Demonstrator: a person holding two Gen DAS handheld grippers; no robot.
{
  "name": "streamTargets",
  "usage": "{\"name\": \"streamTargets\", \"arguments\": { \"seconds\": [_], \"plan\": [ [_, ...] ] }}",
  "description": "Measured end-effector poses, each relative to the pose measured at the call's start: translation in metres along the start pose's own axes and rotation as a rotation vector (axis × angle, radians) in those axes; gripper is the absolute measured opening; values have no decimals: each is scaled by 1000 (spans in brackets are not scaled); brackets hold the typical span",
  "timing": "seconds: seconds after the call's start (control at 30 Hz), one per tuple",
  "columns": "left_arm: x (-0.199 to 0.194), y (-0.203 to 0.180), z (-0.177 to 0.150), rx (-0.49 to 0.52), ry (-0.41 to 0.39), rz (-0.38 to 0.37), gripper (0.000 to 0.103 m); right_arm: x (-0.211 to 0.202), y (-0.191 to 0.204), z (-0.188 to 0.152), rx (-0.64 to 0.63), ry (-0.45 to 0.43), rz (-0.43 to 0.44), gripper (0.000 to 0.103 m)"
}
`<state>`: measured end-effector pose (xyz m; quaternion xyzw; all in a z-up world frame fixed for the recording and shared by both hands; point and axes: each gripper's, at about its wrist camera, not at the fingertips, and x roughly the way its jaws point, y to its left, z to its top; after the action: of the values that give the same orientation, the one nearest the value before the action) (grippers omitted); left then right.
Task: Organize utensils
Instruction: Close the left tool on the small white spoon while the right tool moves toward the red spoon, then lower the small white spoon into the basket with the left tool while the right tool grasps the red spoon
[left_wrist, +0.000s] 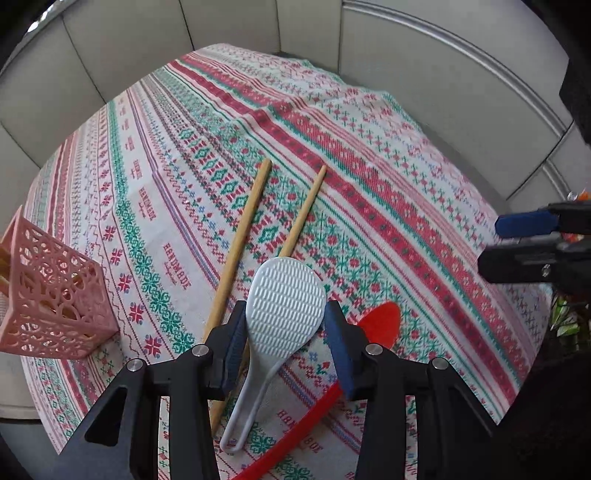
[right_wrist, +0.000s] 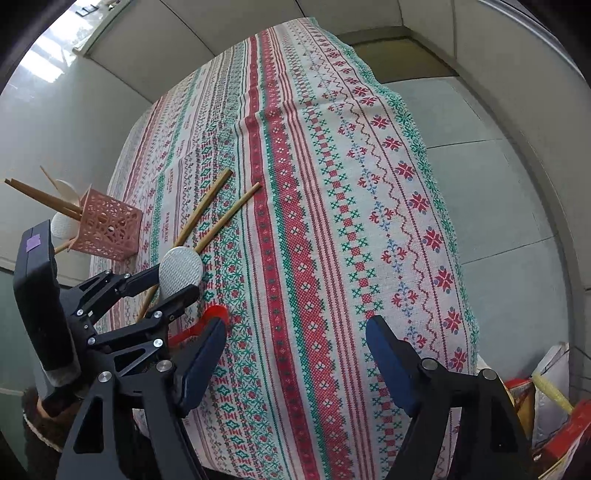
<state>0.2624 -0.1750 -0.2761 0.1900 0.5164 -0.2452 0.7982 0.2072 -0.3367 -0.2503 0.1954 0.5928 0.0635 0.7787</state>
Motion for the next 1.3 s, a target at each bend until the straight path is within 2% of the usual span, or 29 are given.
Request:
{"name": "streamTargets", "arguments": {
  "seconds": [0.07, 0.13, 0.5, 0.6, 0.67, 0.73, 0.8, 0.9, 1.1, 1.3],
  "plan": [
    [-6, 5, 1, -49, -4, -36, 3, 0, -1, 1, 6, 0, 3, 80],
    [-9, 10, 1, -84, -6, -40, 3, 3, 2, 2, 5, 6, 11, 79],
    [-38, 23, -20, -135, -24, -31, 3, 28, 28, 4, -21, 57, 122, 77],
    [-47, 29, -27, -164, -22, -35, 3, 40, 36, 8, -32, 97, 165, 64],
    [-51, 32, -32, -181, -17, -41, 3, 50, 38, 11, -24, 134, 188, 51],
    [-53, 35, -37, -190, -10, -41, 3, 61, 39, 13, -15, 165, 191, 33],
    [-55, 37, -41, -197, -3, -39, 3, 64, 41, 17, -17, 160, 195, 27],
    [-59, 39, -46, -196, -3, -35, 3, 70, 45, 21, -25, 163, 202, 20],
    [-73, 46, -53, -210, -31, -40, 3, 79, 60, 28, -80, 157, 152, 6],
    [-102, 54, -62, -232, -126, -16, 3, 76, 62, 19, -110, 116, 133, 4]
  ]
}}
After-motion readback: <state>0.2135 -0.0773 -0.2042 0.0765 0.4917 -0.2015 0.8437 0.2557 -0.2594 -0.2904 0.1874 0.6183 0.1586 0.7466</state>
